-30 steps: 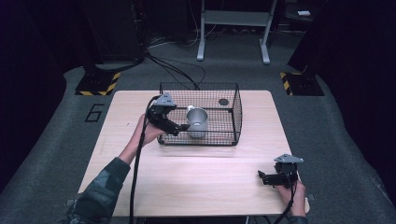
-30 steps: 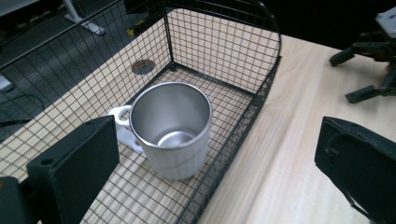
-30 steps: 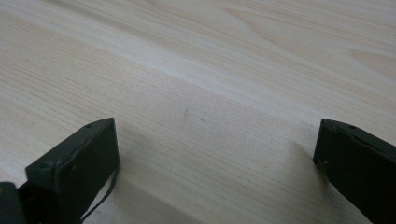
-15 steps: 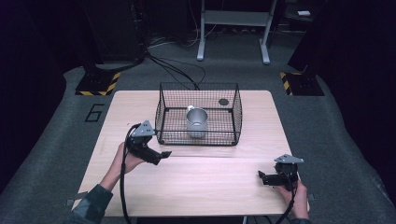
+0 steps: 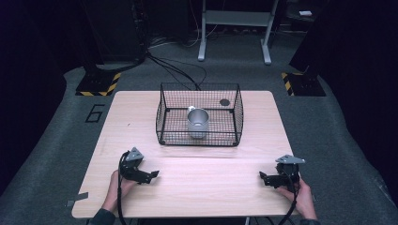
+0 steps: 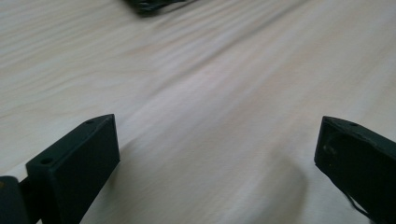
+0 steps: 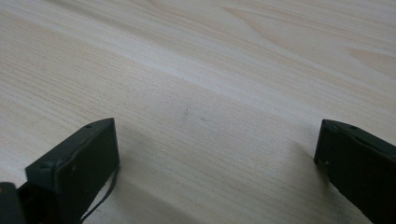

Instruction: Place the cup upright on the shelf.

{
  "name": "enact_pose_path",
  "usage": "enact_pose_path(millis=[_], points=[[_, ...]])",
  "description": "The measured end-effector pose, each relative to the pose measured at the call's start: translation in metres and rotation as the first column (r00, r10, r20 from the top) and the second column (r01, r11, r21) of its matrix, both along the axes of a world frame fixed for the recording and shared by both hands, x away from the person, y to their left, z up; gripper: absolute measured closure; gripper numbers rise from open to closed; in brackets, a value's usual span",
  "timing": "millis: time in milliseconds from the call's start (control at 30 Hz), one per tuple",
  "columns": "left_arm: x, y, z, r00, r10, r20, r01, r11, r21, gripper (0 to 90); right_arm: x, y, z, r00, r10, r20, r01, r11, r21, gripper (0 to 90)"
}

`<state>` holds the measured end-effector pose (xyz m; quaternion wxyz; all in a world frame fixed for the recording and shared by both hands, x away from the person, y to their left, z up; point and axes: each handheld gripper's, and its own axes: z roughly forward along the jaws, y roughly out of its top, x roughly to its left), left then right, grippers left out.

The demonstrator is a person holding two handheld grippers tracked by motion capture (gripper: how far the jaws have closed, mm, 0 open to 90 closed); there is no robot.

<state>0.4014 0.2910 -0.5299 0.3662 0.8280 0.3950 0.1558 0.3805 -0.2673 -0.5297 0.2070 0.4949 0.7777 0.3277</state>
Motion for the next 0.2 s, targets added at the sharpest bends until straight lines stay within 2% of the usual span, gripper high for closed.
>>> enact_pose_path(millis=[33,67,200], points=[[0.0,0.0,0.0,1.0,0.0,0.0,0.0,1.0,0.0,0.2,0.0,0.0,0.0,1.0,0.0,0.0,0.0,1.0,0.0,0.0],[-0.0001,-0.0012,-0.0003,0.9998,0.016,0.011,-0.017,0.9982,0.057,0.2,-0.0003,-0.0002,0.0,1.0,0.0,0.001,0.0,1.0,-0.002,0.0],[-0.0001,-0.0008,-0.0005,0.9997,0.021,0.011,-0.021,0.9984,0.052,0.0,-0.0004,-0.0004,-0.0005,0.9999,-0.001,0.01,0.001,1.0,0.001,0.0]])
